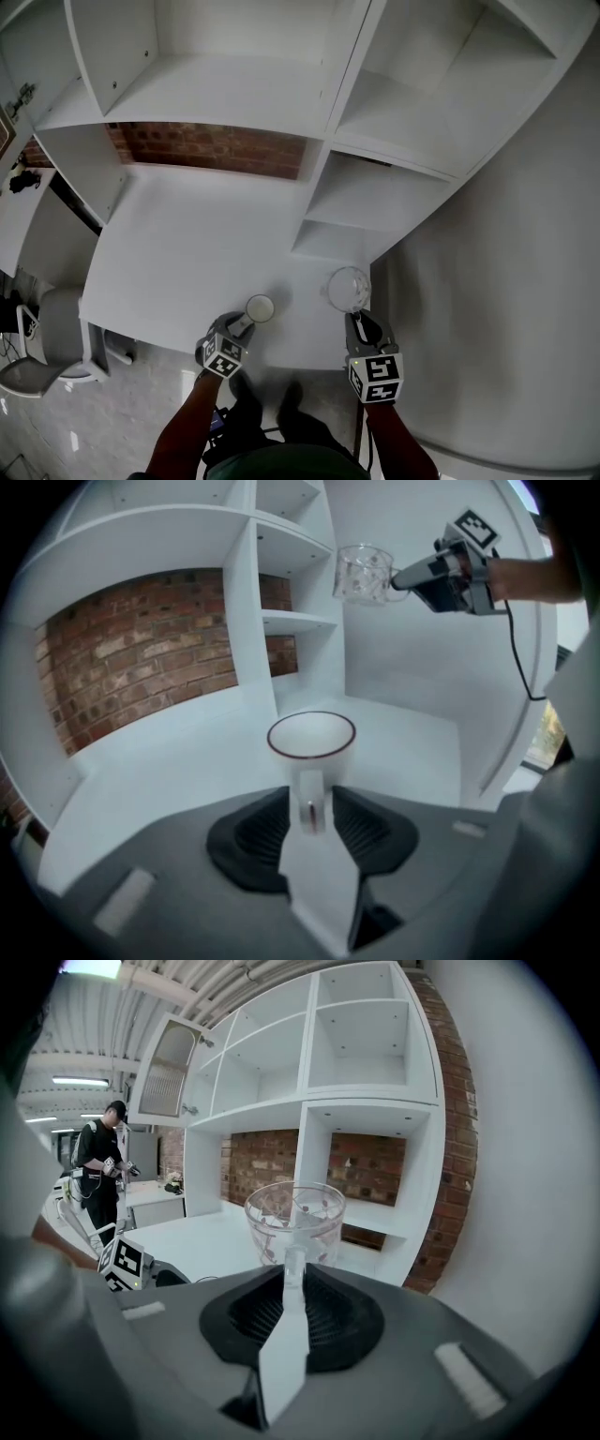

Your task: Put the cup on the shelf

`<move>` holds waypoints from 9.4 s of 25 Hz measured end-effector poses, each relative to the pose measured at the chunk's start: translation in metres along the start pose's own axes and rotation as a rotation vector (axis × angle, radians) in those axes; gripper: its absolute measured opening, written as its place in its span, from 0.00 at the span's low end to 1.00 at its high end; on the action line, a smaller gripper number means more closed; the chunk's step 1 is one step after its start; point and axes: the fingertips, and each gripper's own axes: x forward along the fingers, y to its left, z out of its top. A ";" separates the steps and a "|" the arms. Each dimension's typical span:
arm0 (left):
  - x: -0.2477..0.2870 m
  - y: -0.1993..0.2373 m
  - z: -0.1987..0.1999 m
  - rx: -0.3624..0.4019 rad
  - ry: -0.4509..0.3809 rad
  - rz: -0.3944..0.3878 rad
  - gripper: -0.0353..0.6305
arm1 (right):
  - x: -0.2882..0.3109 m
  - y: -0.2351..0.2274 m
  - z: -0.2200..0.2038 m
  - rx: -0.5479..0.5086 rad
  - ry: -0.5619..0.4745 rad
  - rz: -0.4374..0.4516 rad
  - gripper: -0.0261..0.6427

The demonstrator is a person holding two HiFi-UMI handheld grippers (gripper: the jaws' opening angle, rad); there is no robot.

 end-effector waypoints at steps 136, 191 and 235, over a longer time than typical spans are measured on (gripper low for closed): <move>-0.275 0.221 0.431 -0.003 -0.585 0.379 0.14 | -0.046 -0.163 0.374 -0.040 -0.517 -0.100 0.24; -0.237 0.261 0.490 0.053 -0.573 0.302 0.35 | -0.081 -0.108 0.210 0.019 -0.384 -0.098 0.24; -0.358 0.097 0.317 0.063 -0.724 0.334 0.06 | -0.121 -0.002 0.225 -0.073 -0.436 0.199 0.05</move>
